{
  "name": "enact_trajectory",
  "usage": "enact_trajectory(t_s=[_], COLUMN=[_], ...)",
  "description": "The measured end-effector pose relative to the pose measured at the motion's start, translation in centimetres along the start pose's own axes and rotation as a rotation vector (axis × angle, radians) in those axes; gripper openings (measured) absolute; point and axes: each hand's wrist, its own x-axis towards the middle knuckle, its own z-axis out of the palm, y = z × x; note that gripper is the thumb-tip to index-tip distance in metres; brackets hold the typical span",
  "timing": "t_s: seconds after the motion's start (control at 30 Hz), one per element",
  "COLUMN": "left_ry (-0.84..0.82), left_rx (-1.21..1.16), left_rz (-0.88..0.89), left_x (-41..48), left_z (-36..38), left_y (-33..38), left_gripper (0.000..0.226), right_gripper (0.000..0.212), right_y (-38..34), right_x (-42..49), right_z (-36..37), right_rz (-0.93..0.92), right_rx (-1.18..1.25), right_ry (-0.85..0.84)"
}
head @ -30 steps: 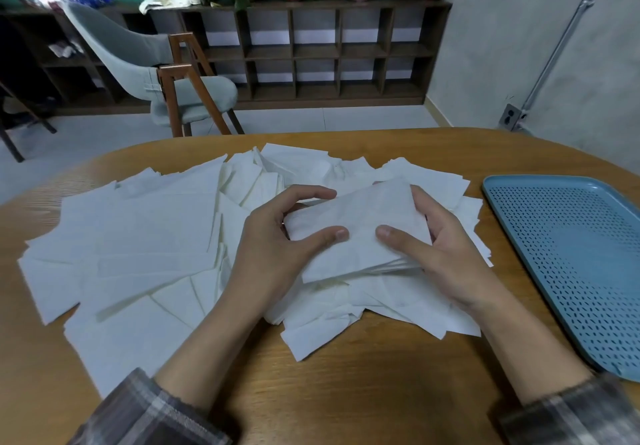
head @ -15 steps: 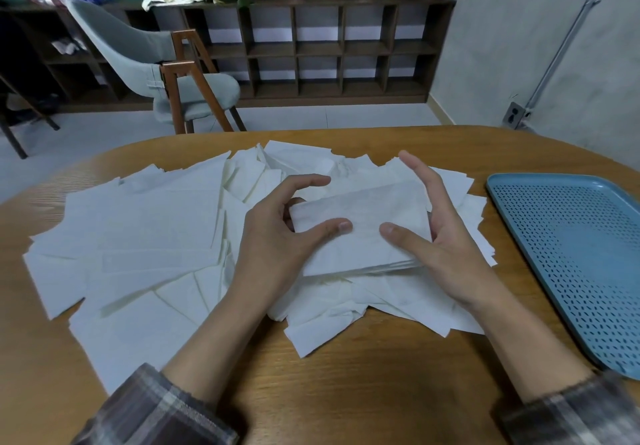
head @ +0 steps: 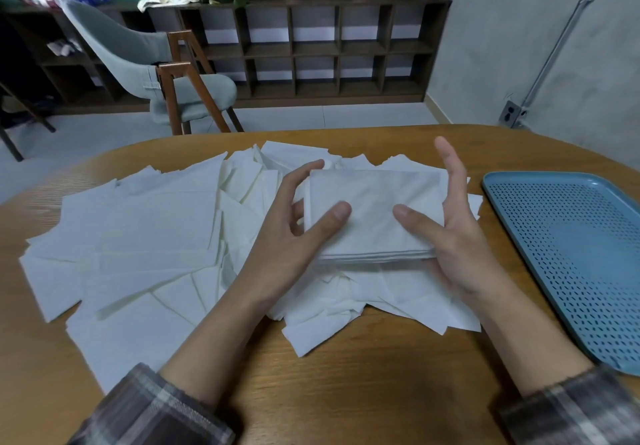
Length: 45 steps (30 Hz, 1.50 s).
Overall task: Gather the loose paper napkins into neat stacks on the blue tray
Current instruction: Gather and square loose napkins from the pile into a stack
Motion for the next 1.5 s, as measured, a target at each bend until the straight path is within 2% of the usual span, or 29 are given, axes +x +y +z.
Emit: enact_trajectory(t_s=[0.13,0.27,0.37,0.43,0.5,0.63,0.7,0.83,0.97,1.1,1.27,1.37,1.5], left_ry=[0.039,0.076,0.041,0.028,-0.016,-0.257,-0.339,-0.326,-0.277,-0.220,-0.093,-0.060,0.030], left_rx=[0.163,0.262,0.321,0.386,0.528,0.730,0.823,0.901,0.950,0.927,0.709,0.583,0.340], left_rz=[0.109,0.162,0.232,0.307,0.415,0.494,0.528,0.562,0.613,0.682,0.631,0.507,0.246], left_x=[0.0,0.1,-0.1,-0.1,-0.1,0.0,0.0,0.1,0.3,0.1,-0.3,-0.5,-0.5], left_z=[0.1,0.0,0.4,0.6,0.6,0.4,0.6,1.4,2.4,2.7,2.4,1.8,0.9], left_y=[-0.1,-0.7,-1.0,-1.3,-1.8,-3.0,-3.8,-4.3,-4.5,-4.5,-3.5,-2.7,-1.8], left_gripper=[0.071,0.066,0.067,0.072,0.071,0.036,0.032,0.034,0.023,0.014,0.011,0.007,0.011], right_gripper=[0.090,0.057,0.039,0.038,0.039,0.041,0.041,0.041,0.041,0.041,0.046,0.048,0.042], right_y=[-0.2,-1.0,-0.5,-0.2,0.2,1.0,1.1,1.0,1.0,0.9,0.6,0.6,0.4], right_x=[0.0,-0.3,-0.2,0.1,0.4,0.8,0.8,0.8,0.8,0.7,0.7,0.7,0.5], right_z=[-0.4,-0.7,-0.8,-1.0,-1.4,-1.8,-1.8,-1.9,-1.9,-1.8,-1.6,-1.6,-1.6], right_rz=[0.027,0.041,0.020,0.002,-0.010,-0.015,-0.014,-0.011,-0.006,-0.002,0.019,0.054,0.104], right_rx=[-0.021,-0.034,-0.159,-0.283,-0.307,-0.330,-0.331,-0.331,-0.330,-0.326,-0.315,-0.282,-0.202], right_ry=[-0.076,-0.225,-0.175,-0.092,0.005,0.125,0.134,0.153,0.152,0.149,0.141,0.124,0.107])
